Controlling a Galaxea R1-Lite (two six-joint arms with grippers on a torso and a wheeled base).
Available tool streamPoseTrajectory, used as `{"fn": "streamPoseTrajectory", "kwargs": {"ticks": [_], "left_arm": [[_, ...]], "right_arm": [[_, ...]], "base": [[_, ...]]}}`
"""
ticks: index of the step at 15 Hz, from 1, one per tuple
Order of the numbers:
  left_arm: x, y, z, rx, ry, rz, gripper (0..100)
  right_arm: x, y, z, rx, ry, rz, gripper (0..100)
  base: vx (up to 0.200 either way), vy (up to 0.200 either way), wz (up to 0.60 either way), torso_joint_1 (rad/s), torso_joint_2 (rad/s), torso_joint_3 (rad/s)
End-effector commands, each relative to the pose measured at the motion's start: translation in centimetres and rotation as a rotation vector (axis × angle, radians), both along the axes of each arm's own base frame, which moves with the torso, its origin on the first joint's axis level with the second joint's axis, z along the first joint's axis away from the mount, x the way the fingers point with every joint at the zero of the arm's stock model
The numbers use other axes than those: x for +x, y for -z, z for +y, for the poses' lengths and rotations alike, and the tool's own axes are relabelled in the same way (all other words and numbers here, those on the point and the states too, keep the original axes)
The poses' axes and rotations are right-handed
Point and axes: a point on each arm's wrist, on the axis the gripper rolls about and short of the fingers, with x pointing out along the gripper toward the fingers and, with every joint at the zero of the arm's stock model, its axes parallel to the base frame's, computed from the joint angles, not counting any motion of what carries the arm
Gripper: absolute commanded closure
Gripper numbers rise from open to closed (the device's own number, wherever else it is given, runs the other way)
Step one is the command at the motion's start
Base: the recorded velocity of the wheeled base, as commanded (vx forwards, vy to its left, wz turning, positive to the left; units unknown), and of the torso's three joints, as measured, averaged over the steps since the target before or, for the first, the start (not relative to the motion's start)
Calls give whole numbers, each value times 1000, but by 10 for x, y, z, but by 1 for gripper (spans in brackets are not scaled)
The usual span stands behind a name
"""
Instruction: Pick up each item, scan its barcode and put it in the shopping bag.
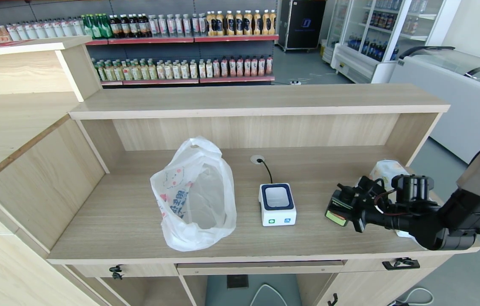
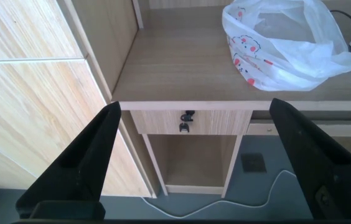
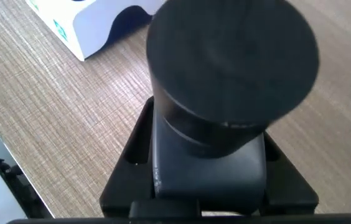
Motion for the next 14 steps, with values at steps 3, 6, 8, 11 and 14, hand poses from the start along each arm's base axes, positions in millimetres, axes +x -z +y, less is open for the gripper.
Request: {"fn": "streamPoseTrajectory", "kwargs": {"ticks": [3,6,8,11,14], "left_arm": [[0,0,0,0,-1,0,0],[0,0,0,0,-1,0,0],[0,0,0,0,-1,0,0],[0,0,0,0,-1,0,0],[0,0,0,0,-1,0,0]], "right_arm": [[-58,-118,1,-25,42,-201,100],[-110,-186,13,-116,120,-435,100],[-131,-200,17,-374,92,-630,100],[-153,-205,28,-529,5,-783,100],[-174,-231,29,-870,-65,-1144,100]], "base": [[0,0,0,0,0,0],[0,0,0,0,0,0],[0,0,0,0,0,0],[0,0,0,0,0,0],[0,0,0,0,0,0]]}}
